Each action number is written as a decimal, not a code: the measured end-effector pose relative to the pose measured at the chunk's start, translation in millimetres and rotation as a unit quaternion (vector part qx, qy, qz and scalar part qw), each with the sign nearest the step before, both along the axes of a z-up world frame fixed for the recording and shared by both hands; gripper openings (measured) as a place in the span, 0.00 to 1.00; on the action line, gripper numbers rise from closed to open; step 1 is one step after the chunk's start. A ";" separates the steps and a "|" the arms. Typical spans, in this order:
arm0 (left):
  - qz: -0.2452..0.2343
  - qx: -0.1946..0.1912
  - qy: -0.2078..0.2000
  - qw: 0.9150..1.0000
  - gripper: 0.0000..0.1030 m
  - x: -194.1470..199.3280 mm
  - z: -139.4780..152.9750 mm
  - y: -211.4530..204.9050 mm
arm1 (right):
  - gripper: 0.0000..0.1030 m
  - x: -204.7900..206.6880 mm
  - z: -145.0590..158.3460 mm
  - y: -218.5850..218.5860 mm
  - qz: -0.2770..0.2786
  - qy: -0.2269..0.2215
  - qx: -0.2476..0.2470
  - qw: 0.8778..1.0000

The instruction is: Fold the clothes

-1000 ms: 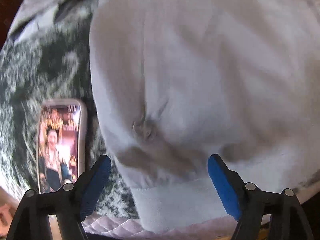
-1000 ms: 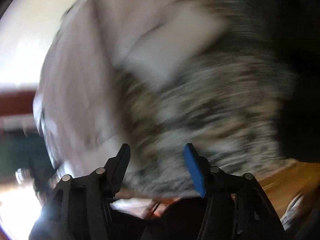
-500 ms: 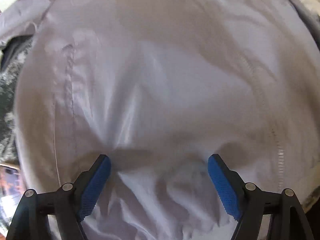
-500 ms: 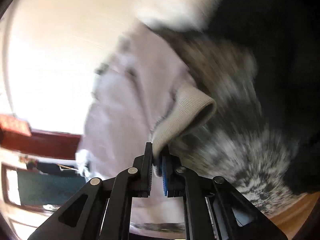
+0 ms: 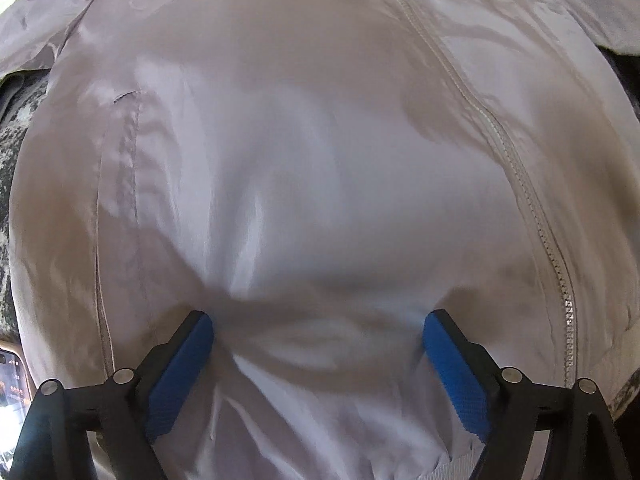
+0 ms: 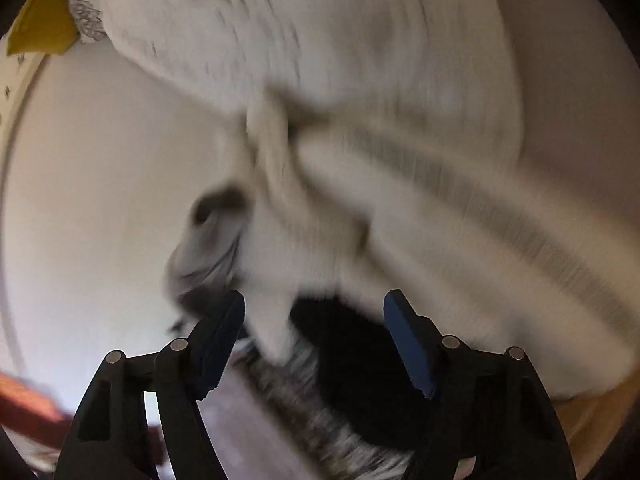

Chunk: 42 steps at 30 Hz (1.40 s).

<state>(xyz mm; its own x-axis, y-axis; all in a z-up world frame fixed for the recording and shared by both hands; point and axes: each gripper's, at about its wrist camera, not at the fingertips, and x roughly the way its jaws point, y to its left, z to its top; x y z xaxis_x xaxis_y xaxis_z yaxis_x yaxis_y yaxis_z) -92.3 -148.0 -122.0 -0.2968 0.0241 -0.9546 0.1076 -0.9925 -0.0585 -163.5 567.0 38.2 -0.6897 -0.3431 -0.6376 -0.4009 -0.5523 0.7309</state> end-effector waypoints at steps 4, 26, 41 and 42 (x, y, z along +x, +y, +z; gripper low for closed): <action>0.001 0.002 0.004 1.000 0.88 3.9 2.6 0.8 | 0.74 -38.8 -19.9 -20.5 0.008 0.035 -0.091 0.995; -0.013 -0.011 0.007 1.000 0.94 27.1 16.0 14.4 | 0.12 -173.5 116.8 -161.3 0.194 0.122 0.189 0.955; -0.013 -0.012 0.010 1.000 0.96 60.8 31.5 24.6 | 0.14 -242.6 106.1 -96.7 0.024 -0.058 0.337 0.939; -0.013 -0.005 0.011 1.000 0.96 64.6 33.5 23.6 | 0.14 -241.2 98.1 -89.3 0.012 -0.048 0.304 0.951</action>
